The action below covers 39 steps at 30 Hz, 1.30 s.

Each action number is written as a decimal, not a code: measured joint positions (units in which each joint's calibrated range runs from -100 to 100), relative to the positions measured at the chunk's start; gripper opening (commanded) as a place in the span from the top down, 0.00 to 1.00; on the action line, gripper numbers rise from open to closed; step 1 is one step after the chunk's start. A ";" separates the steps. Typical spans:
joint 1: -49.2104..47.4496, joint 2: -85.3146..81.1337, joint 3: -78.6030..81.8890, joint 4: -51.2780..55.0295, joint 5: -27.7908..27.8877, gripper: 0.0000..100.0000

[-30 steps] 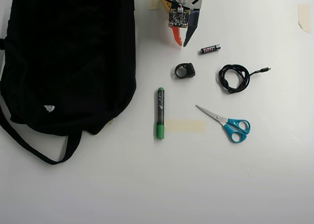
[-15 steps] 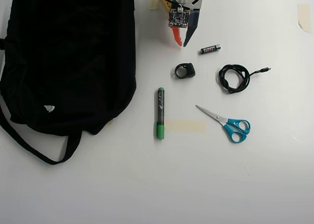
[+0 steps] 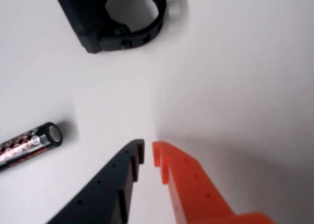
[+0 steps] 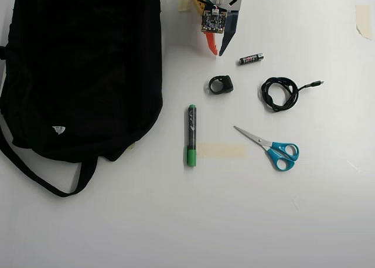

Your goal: Put the green marker into the black bag

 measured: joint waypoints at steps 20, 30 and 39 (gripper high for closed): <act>0.00 0.00 0.00 0.00 0.00 0.98; -0.15 0.00 0.00 -0.43 0.00 0.98; -0.15 0.00 0.00 -6.18 0.00 0.98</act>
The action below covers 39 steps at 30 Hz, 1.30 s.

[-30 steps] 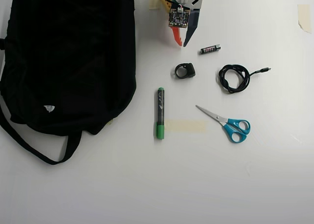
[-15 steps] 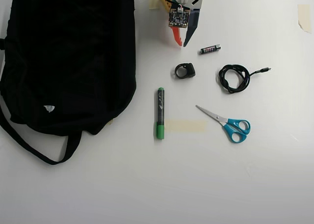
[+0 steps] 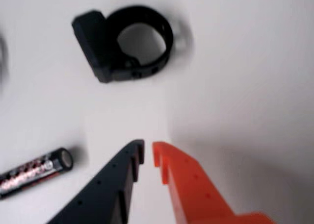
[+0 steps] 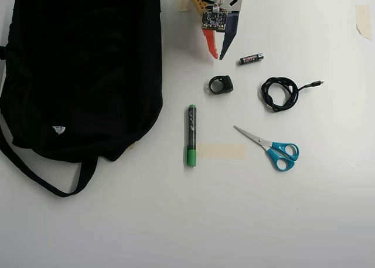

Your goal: Put the green marker into the black bag

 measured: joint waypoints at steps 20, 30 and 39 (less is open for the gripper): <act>0.00 0.00 0.00 -20.70 0.00 0.98; 0.00 0.17 -2.36 -34.52 0.00 0.98; 0.00 0.75 -8.33 -34.78 0.10 0.97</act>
